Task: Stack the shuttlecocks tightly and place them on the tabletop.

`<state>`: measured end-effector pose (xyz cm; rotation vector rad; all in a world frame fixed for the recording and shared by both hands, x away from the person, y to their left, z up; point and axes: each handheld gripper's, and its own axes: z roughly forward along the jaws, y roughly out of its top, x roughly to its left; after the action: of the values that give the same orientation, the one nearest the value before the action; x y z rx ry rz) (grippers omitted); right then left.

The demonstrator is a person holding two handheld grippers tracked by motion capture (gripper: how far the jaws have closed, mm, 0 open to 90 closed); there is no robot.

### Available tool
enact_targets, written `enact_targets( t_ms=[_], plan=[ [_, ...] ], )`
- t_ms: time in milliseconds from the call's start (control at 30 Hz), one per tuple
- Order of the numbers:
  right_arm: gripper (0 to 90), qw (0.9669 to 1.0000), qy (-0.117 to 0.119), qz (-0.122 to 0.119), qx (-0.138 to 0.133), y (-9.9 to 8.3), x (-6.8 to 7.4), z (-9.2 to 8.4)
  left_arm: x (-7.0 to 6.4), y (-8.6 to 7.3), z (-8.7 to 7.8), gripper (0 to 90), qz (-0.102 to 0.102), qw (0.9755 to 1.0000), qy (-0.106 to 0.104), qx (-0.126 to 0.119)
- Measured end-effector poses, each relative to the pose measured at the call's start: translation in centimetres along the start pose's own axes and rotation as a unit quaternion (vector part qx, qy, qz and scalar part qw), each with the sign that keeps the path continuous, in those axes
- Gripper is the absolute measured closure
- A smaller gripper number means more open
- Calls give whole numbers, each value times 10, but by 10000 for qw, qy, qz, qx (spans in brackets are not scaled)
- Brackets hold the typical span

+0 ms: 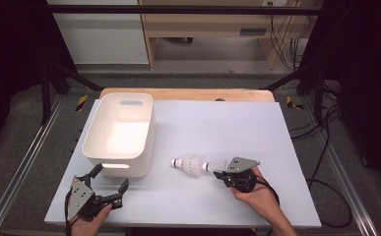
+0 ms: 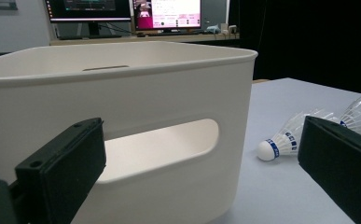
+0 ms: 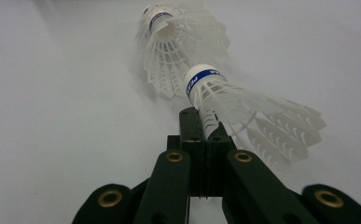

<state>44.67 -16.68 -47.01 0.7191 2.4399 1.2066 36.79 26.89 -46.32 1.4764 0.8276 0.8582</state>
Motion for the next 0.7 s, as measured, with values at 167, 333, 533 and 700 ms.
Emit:
enact_targets(
  t_ms=[167, 333, 533, 700],
  plan=[
    [899, 10000, 7, -70, 70, 3, 1, 3, -2, 1, 0, 10, 50, 10000, -18, 8],
    [899, 9999, 5, -126, 85, 5, 4, 5, 0, 1, -1, 9, 13, 10000, 4, -24],
    [899, 9998, 11, -185, 116, 10, 5, 10, 0, 0, 0, 9, -18, 10000, 7, -23],
    [899, 9996, 36, -218, 147, 13, 6, 14, 1, 1, -2, 10, -32, 10000, 17, -49]
  ],
)
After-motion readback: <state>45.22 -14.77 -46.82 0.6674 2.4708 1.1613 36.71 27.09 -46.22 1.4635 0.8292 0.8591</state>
